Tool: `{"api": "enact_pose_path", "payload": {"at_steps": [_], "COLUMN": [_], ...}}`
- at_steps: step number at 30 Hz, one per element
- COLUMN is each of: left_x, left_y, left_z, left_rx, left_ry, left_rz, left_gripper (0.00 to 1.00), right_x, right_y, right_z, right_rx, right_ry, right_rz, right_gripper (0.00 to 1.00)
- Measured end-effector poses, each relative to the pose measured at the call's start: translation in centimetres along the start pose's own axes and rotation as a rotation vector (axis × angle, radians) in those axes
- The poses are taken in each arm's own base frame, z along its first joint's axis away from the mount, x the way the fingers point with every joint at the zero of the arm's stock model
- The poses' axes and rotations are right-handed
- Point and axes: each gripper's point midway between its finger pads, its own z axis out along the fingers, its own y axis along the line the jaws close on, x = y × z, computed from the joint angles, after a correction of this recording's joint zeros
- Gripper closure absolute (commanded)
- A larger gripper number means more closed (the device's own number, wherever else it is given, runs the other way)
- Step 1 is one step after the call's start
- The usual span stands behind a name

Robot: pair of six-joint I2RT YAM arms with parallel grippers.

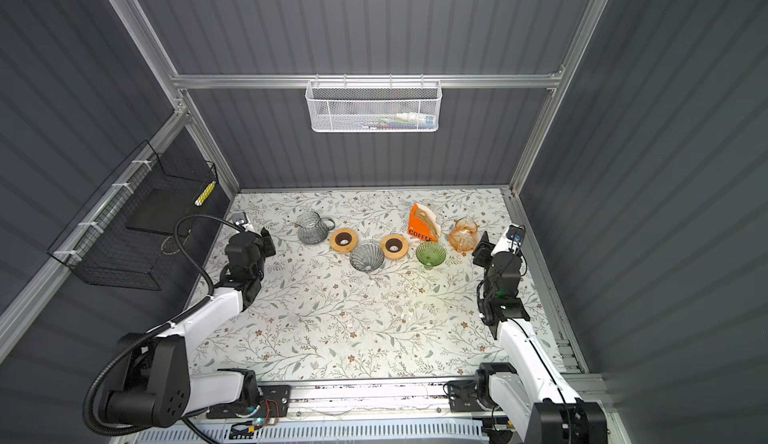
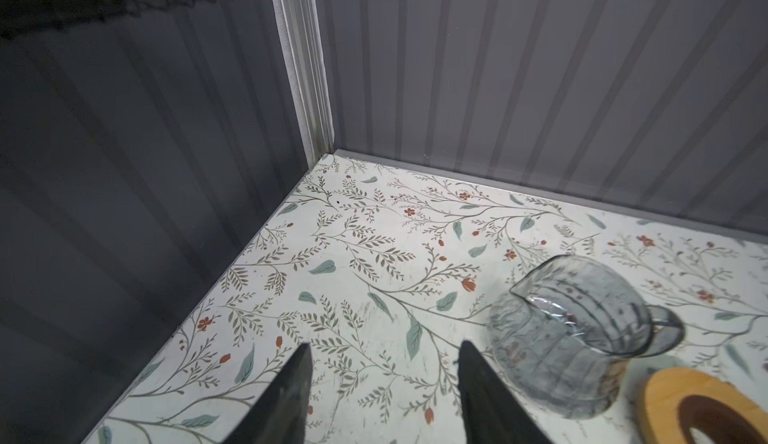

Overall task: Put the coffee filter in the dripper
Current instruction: 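Reach the right gripper to the pink pitcher handle while the left arm rises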

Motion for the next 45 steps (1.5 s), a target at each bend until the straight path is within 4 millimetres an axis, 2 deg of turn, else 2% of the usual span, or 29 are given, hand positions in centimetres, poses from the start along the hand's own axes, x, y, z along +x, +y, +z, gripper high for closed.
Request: {"api": "enact_pose_path", "payload": {"at_steps": [3, 5, 10, 13, 19, 25, 31, 37, 45], "left_x": [-1.7, -1.4, 2.2, 4.0, 5.5, 6.2, 6.5, 7.0, 7.3], "left_y": [-1.4, -2.6, -5.7, -6.4, -7.7, -9.4, -10.2, -10.5, -10.9], "left_z": [-1.4, -2.2, -4.0, -4.8, -5.7, -6.7, -7.3, -7.2, -7.2], "left_rx": [0.039, 0.075, 0.183, 0.222, 0.301, 0.400, 0.452, 0.464, 0.484], "left_ry": [0.024, 0.063, 0.232, 0.319, 0.401, 0.455, 0.482, 0.500, 0.516], "left_rz": [-0.034, -0.036, -0.013, -0.023, -0.072, -0.095, -0.106, -0.105, -0.107], "left_gripper": [0.45, 0.45, 0.46, 0.46, 0.44, 0.44, 0.43, 0.43, 0.43], "right_x": [1.5, 2.7, 5.8, 7.5, 10.7, 10.9, 11.1, 12.5, 13.9], "right_y": [0.3, 0.6, 1.9, 2.6, 3.4, 4.0, 4.8, 5.2, 4.8], "right_z": [0.2, 0.6, 2.2, 3.0, 4.5, 6.4, 8.1, 8.4, 8.3], "right_rx": [-0.005, -0.010, -0.025, -0.031, -0.010, 0.010, 0.027, 0.048, 0.098], "right_ry": [0.096, 0.165, 0.344, 0.420, 0.545, 0.587, 0.628, 0.695, 0.776], "right_rz": [0.020, 0.022, 0.011, 0.012, -0.003, -0.002, 0.001, -0.014, -0.051], "right_gripper": [0.35, 0.36, 0.41, 0.44, 0.50, 0.52, 0.53, 0.54, 0.57]}}
